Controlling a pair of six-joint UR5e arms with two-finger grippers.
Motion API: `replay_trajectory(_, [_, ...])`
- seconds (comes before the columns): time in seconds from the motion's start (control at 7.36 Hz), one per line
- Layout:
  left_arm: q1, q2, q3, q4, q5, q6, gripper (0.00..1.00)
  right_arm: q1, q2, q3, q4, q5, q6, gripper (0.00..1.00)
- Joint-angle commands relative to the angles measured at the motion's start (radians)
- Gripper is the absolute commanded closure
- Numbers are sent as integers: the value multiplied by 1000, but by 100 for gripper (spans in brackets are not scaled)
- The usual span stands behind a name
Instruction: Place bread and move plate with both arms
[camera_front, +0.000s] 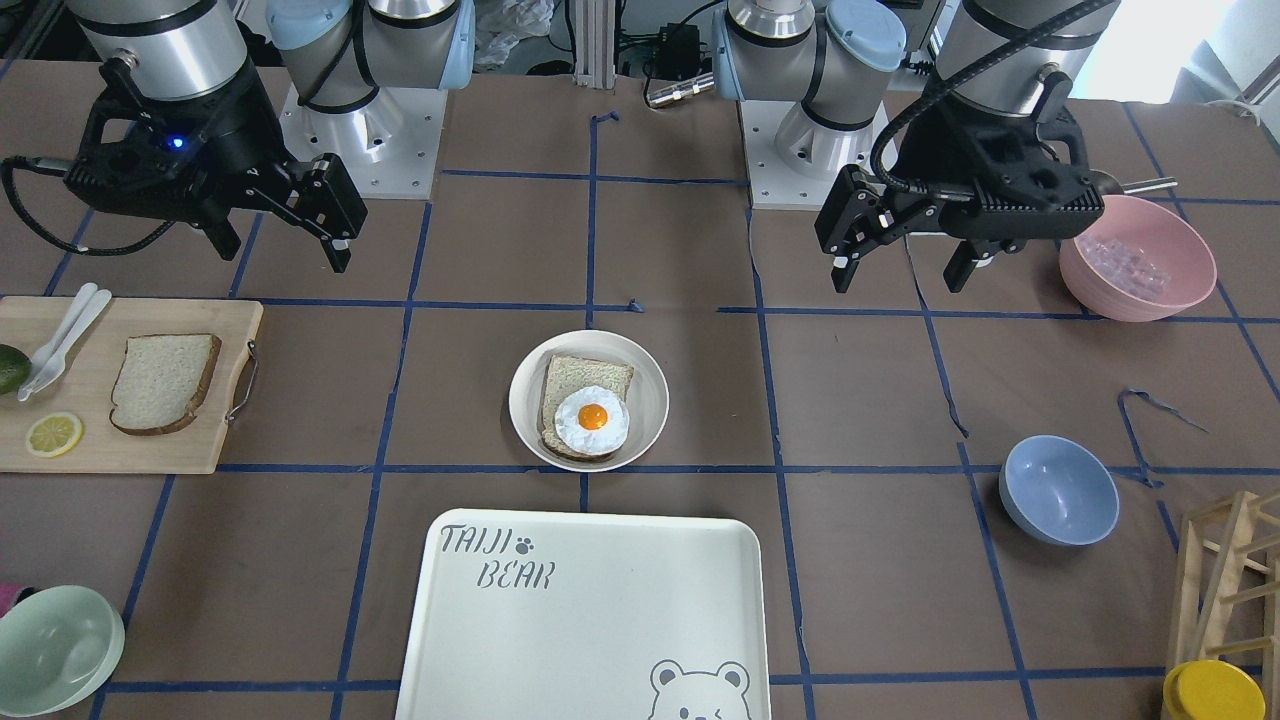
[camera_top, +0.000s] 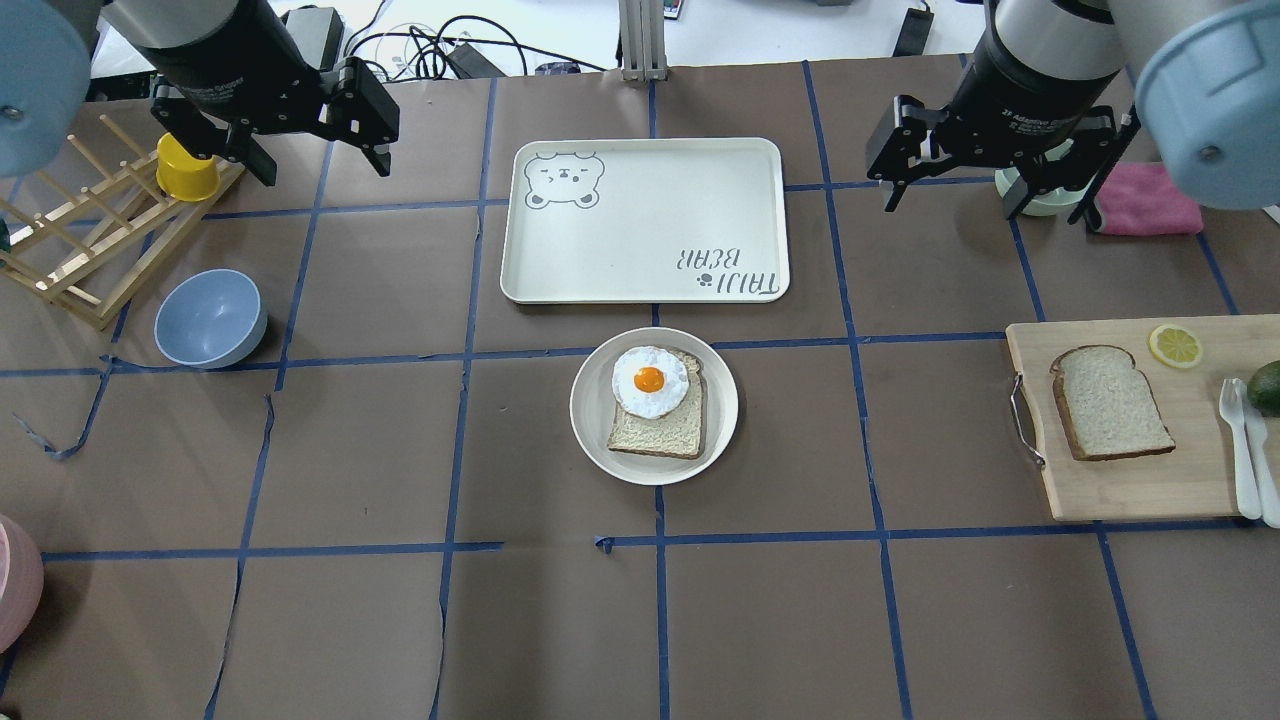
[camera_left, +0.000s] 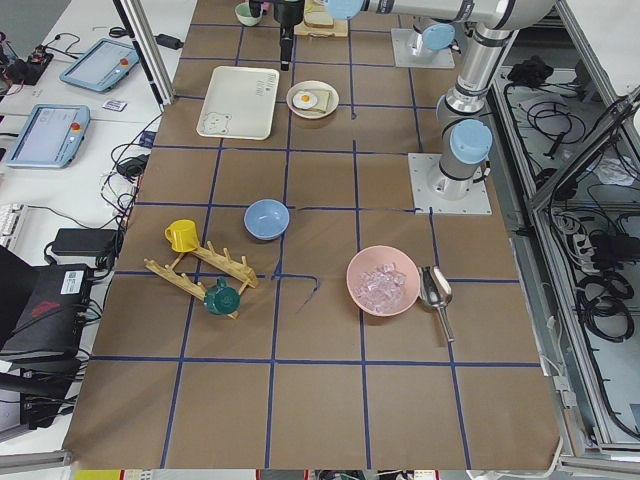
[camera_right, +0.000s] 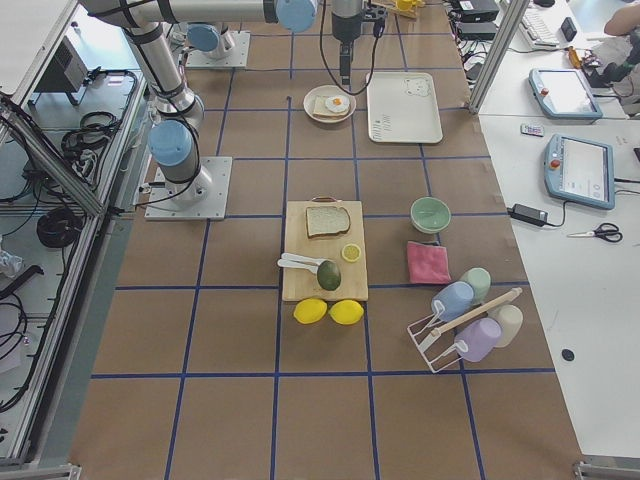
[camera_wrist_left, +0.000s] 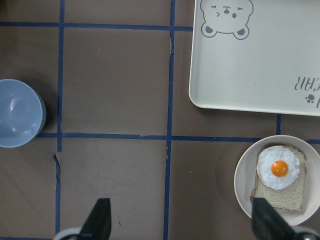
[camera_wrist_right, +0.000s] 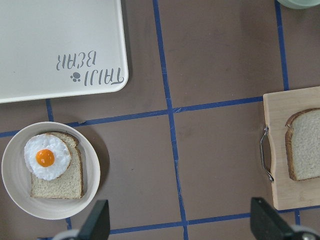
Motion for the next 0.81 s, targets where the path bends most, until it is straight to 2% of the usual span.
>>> replay_trajectory(0.0, [0,0,0,-1,0,0,0,-1,-2,0,2,1,0,0])
replay_trajectory(0.68, [0,2,0,-1,3,0,0,-1,0,11,-1,0,1,0])
